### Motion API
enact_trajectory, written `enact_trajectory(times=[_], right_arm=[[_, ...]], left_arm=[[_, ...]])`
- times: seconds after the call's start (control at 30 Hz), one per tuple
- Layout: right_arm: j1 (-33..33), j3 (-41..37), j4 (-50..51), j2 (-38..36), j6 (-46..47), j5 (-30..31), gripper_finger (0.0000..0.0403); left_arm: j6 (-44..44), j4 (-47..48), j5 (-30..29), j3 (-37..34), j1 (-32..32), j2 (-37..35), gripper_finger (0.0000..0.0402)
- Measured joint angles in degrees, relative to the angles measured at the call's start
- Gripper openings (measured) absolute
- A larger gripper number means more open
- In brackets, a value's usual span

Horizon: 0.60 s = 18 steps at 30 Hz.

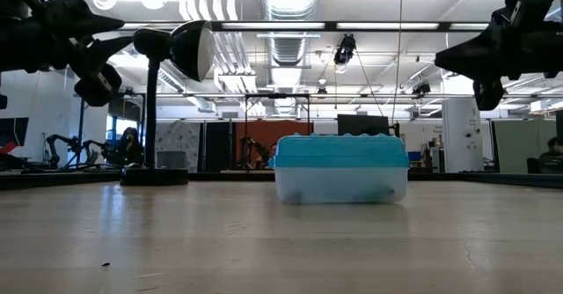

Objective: Pick & place school supplies into a supply box
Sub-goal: Return to Home Position

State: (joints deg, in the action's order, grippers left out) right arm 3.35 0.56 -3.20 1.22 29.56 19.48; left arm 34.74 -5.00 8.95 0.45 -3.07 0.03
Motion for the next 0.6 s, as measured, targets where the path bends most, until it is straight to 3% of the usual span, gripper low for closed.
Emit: enact_trajectory(times=[0.6], right_arm=[[0.0, 0.0, 0.0, 0.8, 0.0, 0.0, 0.0038]], left_arm=[[-0.1, 2.6, 0.0, -0.1, 0.1, 0.0, 0.008]])
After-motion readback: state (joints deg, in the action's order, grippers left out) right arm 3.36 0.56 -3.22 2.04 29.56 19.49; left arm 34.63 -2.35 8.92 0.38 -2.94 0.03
